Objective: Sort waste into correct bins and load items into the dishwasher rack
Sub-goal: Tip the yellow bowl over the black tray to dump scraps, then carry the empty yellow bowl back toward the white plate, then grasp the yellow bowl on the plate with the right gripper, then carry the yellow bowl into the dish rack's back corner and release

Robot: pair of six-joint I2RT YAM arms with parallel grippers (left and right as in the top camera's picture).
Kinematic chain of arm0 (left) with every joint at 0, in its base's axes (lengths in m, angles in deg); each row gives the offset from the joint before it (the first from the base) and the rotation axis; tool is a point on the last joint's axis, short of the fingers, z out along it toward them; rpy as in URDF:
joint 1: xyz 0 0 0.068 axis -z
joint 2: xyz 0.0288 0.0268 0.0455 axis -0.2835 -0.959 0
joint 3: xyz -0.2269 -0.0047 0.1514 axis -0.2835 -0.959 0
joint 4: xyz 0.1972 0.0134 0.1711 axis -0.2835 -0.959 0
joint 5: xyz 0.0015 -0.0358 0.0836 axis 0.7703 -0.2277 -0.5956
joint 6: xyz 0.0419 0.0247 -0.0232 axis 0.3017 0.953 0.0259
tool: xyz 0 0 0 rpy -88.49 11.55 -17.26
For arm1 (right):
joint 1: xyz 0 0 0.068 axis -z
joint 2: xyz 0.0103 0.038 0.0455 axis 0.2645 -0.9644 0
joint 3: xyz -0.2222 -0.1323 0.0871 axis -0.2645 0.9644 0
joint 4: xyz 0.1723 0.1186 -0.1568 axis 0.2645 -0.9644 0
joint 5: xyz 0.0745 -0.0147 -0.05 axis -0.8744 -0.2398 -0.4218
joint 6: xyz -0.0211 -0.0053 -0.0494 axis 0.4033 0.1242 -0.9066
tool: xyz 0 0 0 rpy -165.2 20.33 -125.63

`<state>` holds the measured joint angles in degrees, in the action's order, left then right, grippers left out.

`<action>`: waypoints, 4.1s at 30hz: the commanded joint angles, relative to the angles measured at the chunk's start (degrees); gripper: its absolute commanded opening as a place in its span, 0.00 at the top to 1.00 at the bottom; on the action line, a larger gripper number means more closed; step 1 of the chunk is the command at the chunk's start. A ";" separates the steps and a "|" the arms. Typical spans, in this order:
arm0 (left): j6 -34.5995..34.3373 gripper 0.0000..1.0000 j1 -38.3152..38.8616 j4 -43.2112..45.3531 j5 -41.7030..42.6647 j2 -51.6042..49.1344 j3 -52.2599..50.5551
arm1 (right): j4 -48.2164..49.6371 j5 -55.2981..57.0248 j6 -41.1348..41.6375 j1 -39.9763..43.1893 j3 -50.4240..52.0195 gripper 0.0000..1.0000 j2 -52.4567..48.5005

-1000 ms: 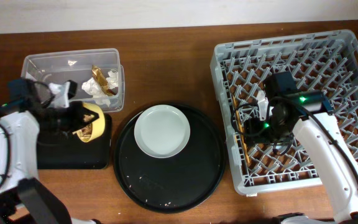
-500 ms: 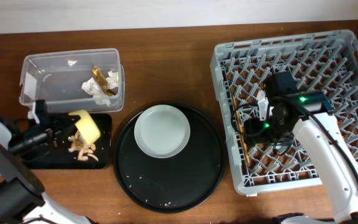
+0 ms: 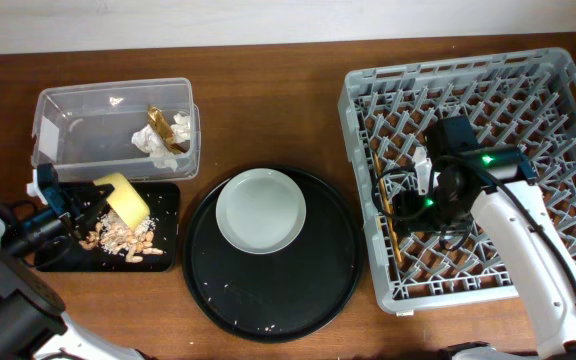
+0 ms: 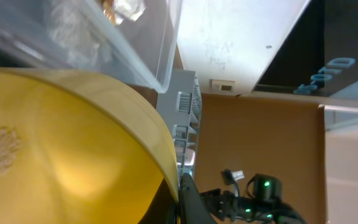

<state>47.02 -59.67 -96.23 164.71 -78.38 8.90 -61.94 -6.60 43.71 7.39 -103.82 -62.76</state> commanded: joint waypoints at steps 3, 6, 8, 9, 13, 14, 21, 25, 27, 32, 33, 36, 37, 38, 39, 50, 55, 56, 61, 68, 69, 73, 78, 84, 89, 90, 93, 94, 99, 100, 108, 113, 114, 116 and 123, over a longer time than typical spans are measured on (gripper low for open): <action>15.89 1.00 -0.20 -5.81 7.23 -0.39 0.09 | -0.26 0.50 -0.22 0.24 -0.39 0.30 1.03; 17.77 1.00 -0.22 -6.38 7.78 -0.39 0.09 | -0.46 0.50 -0.22 0.26 -0.39 0.30 1.03; 23.04 1.00 -0.13 -10.08 10.84 -0.37 0.11 | -0.55 0.50 -0.22 0.26 -0.39 0.30 1.03; 24.87 1.00 -0.11 -10.36 10.62 -0.39 0.09 | -0.55 0.50 -0.22 0.26 -0.39 0.30 1.03; 21.75 1.00 -0.15 -13.11 12.76 -0.39 0.09 | -0.72 0.50 -0.22 0.26 -0.39 0.30 1.03; 21.55 1.00 -0.15 -13.27 11.69 -0.39 0.09 | -0.70 0.50 -0.22 0.26 -0.39 0.30 1.03; 34.95 1.00 5.46 -23.69 3.19 0.61 0.35 | -0.98 0.46 -0.20 0.24 -0.39 0.30 1.03; 34.88 1.00 16.68 -22.40 -1.42 0.87 2.95 | -0.98 0.46 -0.22 0.24 -0.39 0.30 1.03; 33.46 1.00 22.27 -22.18 -1.64 0.87 5.60 | -0.98 0.48 -0.22 0.24 -0.39 0.30 1.03; 9.88 1.00 37.73 -8.83 -16.52 0.87 14.47 | -0.98 0.48 -0.22 0.24 -0.39 0.30 1.03; 3.34 1.00 40.70 -4.63 -22.62 0.87 15.41 | -0.98 0.48 -0.22 0.24 -0.39 0.30 1.03; -10.64 1.00 50.21 4.87 -43.63 0.85 15.54 | -0.98 0.48 -0.22 0.24 -0.39 0.30 1.03; -13.31 1.00 54.93 7.08 -51.34 0.85 15.47 | -0.98 0.48 -0.22 0.26 -0.39 0.30 1.03; -15.21 1.00 57.70 7.91 -55.60 0.76 15.43 | -0.96 0.48 -0.22 0.24 -0.39 0.30 1.03; -17.00 1.00 60.50 8.68 -58.75 0.76 15.34 | -0.98 0.48 -0.22 0.24 -0.39 0.30 1.03; -26.99 0.64 71.82 9.57 -69.09 2.40 15.28 | -0.39 0.48 -0.22 0.24 -0.39 0.26 1.03; -28.70 0.61 65.81 8.39 -71.12 14.64 15.28 | 4.42 -1.22 -0.20 -0.22 -0.39 0.26 1.03; -28.89 0.56 62.73 7.06 -72.15 18.64 15.28 | 6.80 -3.87 -0.20 -1.01 -0.46 0.26 1.03; -28.89 0.24 48.09 0.44 -72.11 28.04 15.28 | 20.52 -7.45 1.51 -10.47 -0.46 0.24 0.85; -28.89 0.21 31.98 -2.05 -71.84 29.14 15.26 | 21.64 -7.43 7.72 -19.82 -9.20 0.23 -10.21; -28.89 0.20 31.19 -2.03 -71.87 29.14 15.26 | 21.22 -7.43 8.70 -21.05 -11.06 0.24 -13.70; -28.89 0.20 31.04 -1.92 -71.87 29.11 15.26 | 23.30 -7.96 13.94 -24.33 -13.49 0.34 -23.43; -28.89 0.19 31.04 -1.84 -71.84 29.09 15.26 | 29.81 -8.09 21.16 -26.62 -13.49 0.50 -31.87; -28.89 0.19 31.04 -1.84 -71.84 29.09 15.26 | 31.41 -7.76 24.52 -26.64 -13.46 0.86 -36.46; -28.89 0.19 31.04 -1.84 -71.84 29.09 15.26 | 26.10 -3.17 24.06 -24.90 -17.90 0.96 -33.59; -28.89 0.19 31.04 -1.84 -71.84 29.09 15.26 | 23.89 -0.98 22.64 -24.50 -19.78 0.96 -32.68; -28.89 0.19 31.04 -1.84 -71.87 29.09 15.26 | 12.70 10.12 17.90 -22.56 -30.36 0.96 -29.29; -28.87 0.19 31.04 -1.84 -71.87 29.09 15.26 | 10.84 12.83 17.27 -21.97 -32.22 0.96 -28.55; -28.87 0.19 31.04 -1.84 -71.87 29.09 15.26 | 6.29 36.74 9.84 -17.05 -41.72 0.96 -24.83; -28.87 0.19 31.04 -1.84 -71.87 29.09 15.26 | 7.93 44.24 9.84 -15.85 -41.90 0.96 -24.74; -28.89 0.19 31.04 -1.84 -71.84 29.09 15.26 | 20.02 78.97 9.51 -2.58 -41.83 0.96 -30.80; -28.89 0.19 31.04 -1.84 -71.84 29.09 15.26 | 19.74 81.09 9.25 1.44 -41.75 0.96 -37.27; -28.89 0.19 31.04 -1.81 -71.84 29.09 15.26 | 19.74 80.83 9.27 1.33 -41.68 0.96 -38.29; -28.89 0.19 31.04 -1.66 -71.84 29.09 15.26 | 18.53 80.04 9.27 0.83 -41.59 0.96 -40.68; -28.89 0.19 31.04 -1.53 -71.84 29.09 15.26 | 13.44 80.02 12.92 -0.68 -38.64 0.96 -45.86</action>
<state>18.30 -28.41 -97.98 92.60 -50.27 23.92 -48.32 71.47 54.14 8.20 -143.99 -108.36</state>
